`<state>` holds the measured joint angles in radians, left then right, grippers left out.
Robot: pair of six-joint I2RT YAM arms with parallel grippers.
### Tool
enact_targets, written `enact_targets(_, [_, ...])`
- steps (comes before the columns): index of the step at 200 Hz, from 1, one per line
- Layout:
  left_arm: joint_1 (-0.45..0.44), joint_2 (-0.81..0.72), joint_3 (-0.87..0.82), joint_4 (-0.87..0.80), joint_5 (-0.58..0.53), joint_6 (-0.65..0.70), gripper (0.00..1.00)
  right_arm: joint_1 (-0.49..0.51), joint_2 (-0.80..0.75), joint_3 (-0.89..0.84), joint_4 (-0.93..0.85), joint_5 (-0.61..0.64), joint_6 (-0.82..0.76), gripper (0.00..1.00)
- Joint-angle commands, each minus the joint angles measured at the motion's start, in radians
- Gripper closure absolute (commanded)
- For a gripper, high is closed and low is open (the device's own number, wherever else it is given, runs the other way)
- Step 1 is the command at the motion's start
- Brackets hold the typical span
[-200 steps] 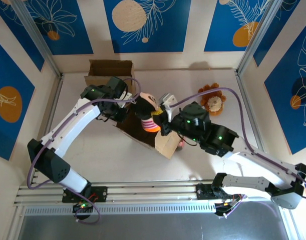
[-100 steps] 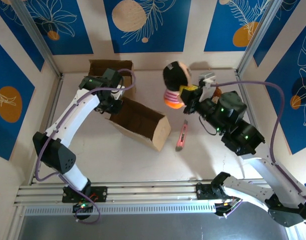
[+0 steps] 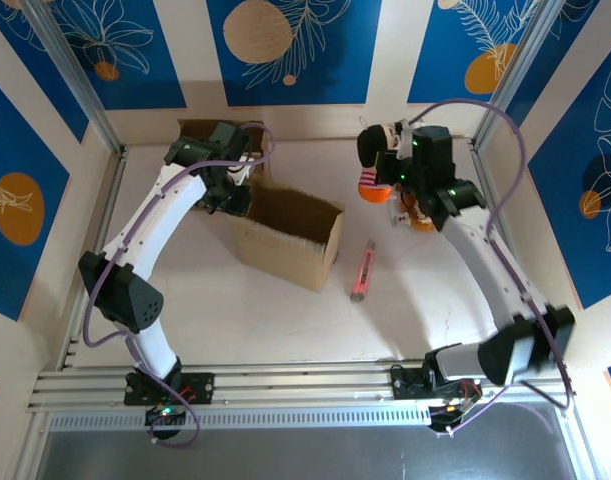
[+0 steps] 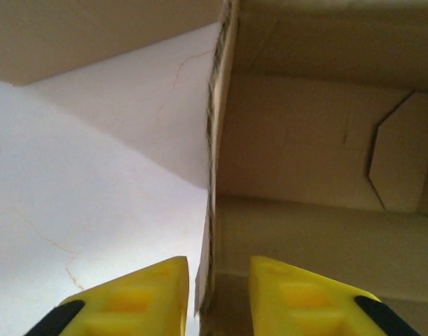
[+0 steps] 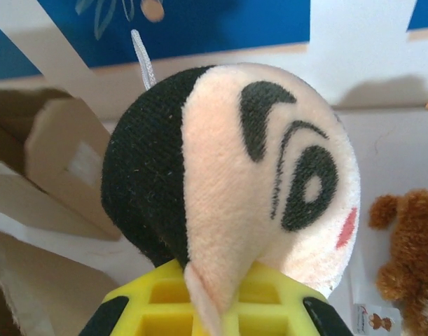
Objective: Unpack the express box
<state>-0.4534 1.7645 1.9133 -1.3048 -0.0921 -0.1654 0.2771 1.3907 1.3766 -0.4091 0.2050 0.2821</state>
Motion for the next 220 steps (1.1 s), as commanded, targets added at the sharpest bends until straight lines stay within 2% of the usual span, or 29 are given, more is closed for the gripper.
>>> enact_targets(1, [0.013, 0.017, 0.082, -0.044, 0.008, -0.008, 0.63, -0.01, 0.115, 0.077, 0.009, 0.001, -0.051, 1.0])
enact_targets(22, [0.013, 0.045, 0.167, -0.073, 0.001, -0.005, 0.54, -0.026, 0.26, 0.17, -0.006, 0.017, -0.067, 1.0])
enact_targets(52, [0.015, 0.073, 0.282, -0.105, -0.002, -0.004, 0.34, -0.053, 0.456, 0.319, -0.073, 0.035, -0.069, 1.0])
enact_targets(58, [0.015, 0.073, 0.297, -0.105, -0.001, -0.003, 0.27, -0.056, 0.496, 0.351, -0.096, 0.044, -0.07, 1.0])
enact_targets(70, [0.015, 0.06, 0.31, -0.093, 0.0, 0.001, 0.02, -0.062, 0.573, 0.419, -0.148, 0.07, -0.072, 1.0])
enact_targets(72, [0.015, 0.057, 0.308, -0.088, 0.001, 0.001, 0.0, -0.062, 0.583, 0.429, -0.159, 0.075, -0.071, 1.0])
enact_targets(98, [0.015, -0.004, 0.268, -0.024, 0.009, 0.012, 0.0, -0.063, 0.712, 0.539, -0.253, 0.126, -0.061, 1.0])
enact_targets(132, [0.016, -0.13, 0.107, 0.108, -0.006, -0.011, 0.0, -0.064, 0.84, 0.655, -0.364, 0.101, -0.032, 1.0])
enact_targets(167, [0.018, -0.308, -0.139, 0.269, 0.023, -0.066, 0.0, -0.064, 0.901, 0.683, -0.395, 0.059, -0.006, 0.68])
enact_targets(220, [0.031, -0.5, -0.337, 0.349, -0.028, -0.094, 0.0, -0.064, 0.823, 0.663, -0.386, 0.045, -0.001, 0.44])
